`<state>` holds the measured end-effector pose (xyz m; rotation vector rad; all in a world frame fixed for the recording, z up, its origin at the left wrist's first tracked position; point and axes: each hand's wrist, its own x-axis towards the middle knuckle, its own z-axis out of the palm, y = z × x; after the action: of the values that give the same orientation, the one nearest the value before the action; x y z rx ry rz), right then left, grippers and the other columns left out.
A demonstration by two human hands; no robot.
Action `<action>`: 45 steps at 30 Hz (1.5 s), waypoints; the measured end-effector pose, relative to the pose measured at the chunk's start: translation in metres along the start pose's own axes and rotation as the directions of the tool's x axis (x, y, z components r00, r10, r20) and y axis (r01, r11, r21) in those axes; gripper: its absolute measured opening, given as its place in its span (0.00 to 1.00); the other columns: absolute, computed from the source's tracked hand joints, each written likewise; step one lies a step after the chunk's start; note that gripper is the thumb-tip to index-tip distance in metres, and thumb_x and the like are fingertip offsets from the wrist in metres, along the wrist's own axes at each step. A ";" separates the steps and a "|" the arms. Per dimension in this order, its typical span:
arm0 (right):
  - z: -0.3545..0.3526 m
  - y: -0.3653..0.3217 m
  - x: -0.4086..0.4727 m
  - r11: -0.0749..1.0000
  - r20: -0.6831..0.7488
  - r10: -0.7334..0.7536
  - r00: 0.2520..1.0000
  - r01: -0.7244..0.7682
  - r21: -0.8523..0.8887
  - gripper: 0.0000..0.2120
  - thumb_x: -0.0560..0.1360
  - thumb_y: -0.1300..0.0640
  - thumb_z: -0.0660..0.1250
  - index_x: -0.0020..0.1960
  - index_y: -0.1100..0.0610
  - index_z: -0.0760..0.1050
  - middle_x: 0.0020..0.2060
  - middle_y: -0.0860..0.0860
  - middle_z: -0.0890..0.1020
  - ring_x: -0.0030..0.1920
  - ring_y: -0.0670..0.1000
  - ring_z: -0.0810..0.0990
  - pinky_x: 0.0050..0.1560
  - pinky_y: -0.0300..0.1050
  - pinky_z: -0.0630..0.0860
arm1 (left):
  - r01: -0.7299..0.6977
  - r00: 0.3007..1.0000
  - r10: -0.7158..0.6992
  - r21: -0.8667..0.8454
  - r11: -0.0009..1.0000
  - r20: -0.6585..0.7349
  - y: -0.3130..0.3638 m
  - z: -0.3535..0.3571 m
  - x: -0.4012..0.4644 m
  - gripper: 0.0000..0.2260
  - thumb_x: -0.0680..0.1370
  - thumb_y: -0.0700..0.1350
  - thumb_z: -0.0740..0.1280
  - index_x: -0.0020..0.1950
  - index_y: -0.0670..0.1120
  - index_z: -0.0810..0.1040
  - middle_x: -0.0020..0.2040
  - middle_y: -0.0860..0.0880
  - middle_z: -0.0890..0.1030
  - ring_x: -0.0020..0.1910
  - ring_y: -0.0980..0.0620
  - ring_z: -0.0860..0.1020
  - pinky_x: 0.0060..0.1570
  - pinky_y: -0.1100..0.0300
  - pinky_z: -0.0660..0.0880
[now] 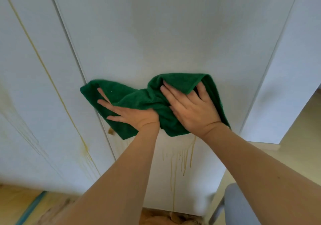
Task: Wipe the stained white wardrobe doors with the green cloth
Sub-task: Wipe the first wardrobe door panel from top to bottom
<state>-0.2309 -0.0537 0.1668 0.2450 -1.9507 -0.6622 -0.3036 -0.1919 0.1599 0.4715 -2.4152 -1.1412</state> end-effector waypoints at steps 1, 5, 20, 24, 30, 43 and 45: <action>-0.003 0.011 -0.004 1.000 -0.001 0.015 1.000 -0.015 -0.014 0.24 0.84 0.50 0.54 0.78 0.55 0.62 0.75 0.50 0.67 0.67 0.57 0.66 0.75 0.60 0.49 | 0.069 0.997 -0.066 -0.093 0.993 0.035 0.009 0.000 -0.008 0.40 0.83 0.55 0.61 0.81 0.42 0.36 0.81 0.46 0.35 0.81 0.45 0.36 0.78 0.43 0.35; -0.009 0.035 -0.023 0.987 -0.003 0.150 0.989 -0.150 -0.049 0.25 0.84 0.48 0.54 0.78 0.56 0.61 0.75 0.53 0.67 0.66 0.59 0.66 0.71 0.64 0.54 | 0.191 0.979 -0.202 -0.393 0.899 0.015 0.050 -0.011 -0.047 0.39 0.82 0.50 0.62 0.81 0.48 0.36 0.82 0.52 0.35 0.80 0.48 0.34 0.77 0.37 0.36; 0.019 -0.039 -0.074 0.713 -0.007 0.701 0.713 -0.701 -0.026 0.27 0.82 0.49 0.54 0.76 0.61 0.56 0.71 0.60 0.58 0.68 0.62 0.61 0.67 0.73 0.57 | -0.945 0.196 0.954 0.216 0.245 -0.227 -0.058 0.052 -0.025 0.28 0.80 0.60 0.54 0.77 0.50 0.63 0.76 0.49 0.63 0.82 0.46 0.46 0.74 0.30 0.41; 0.038 -0.089 -0.080 0.719 0.023 0.695 0.719 -0.694 -0.047 0.31 0.79 0.49 0.59 0.75 0.60 0.52 0.69 0.62 0.59 0.67 0.63 0.61 0.67 0.67 0.53 | -0.942 -0.051 0.985 0.336 0.007 -0.163 -0.091 0.050 0.012 0.32 0.80 0.63 0.54 0.82 0.53 0.55 0.80 0.51 0.57 0.82 0.47 0.46 0.75 0.32 0.42; 0.049 -0.118 -0.091 0.821 -0.004 0.570 0.822 -0.570 -0.046 0.23 0.82 0.52 0.48 0.73 0.62 0.57 0.66 0.60 0.63 0.62 0.61 0.65 0.69 0.62 0.50 | -0.908 -0.201 0.972 0.396 -0.139 -0.120 -0.124 0.043 0.052 0.34 0.80 0.65 0.54 0.83 0.53 0.53 0.83 0.53 0.47 0.82 0.47 0.47 0.76 0.33 0.40; 0.041 -0.114 -0.091 0.836 0.028 0.548 0.836 -0.547 -0.042 0.24 0.84 0.49 0.42 0.70 0.62 0.64 0.67 0.60 0.63 0.61 0.61 0.66 0.64 0.63 0.57 | -0.926 -0.187 0.976 0.353 -0.136 -0.114 -0.124 0.042 0.048 0.34 0.80 0.66 0.51 0.83 0.53 0.52 0.83 0.53 0.45 0.82 0.46 0.45 0.75 0.32 0.39; 0.039 -0.113 -0.093 0.839 0.060 0.544 0.837 -0.544 -0.021 0.24 0.84 0.49 0.42 0.71 0.62 0.63 0.67 0.60 0.62 0.63 0.62 0.65 0.66 0.63 0.55 | -0.933 -0.169 0.978 0.340 -0.120 -0.120 -0.125 0.041 0.046 0.34 0.80 0.66 0.51 0.83 0.53 0.52 0.83 0.53 0.45 0.82 0.47 0.45 0.76 0.33 0.39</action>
<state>-0.2351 -0.0927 0.0204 -0.3374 -1.9501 -0.2936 -0.3485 -0.2626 0.0486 -1.0639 -1.5780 -0.0425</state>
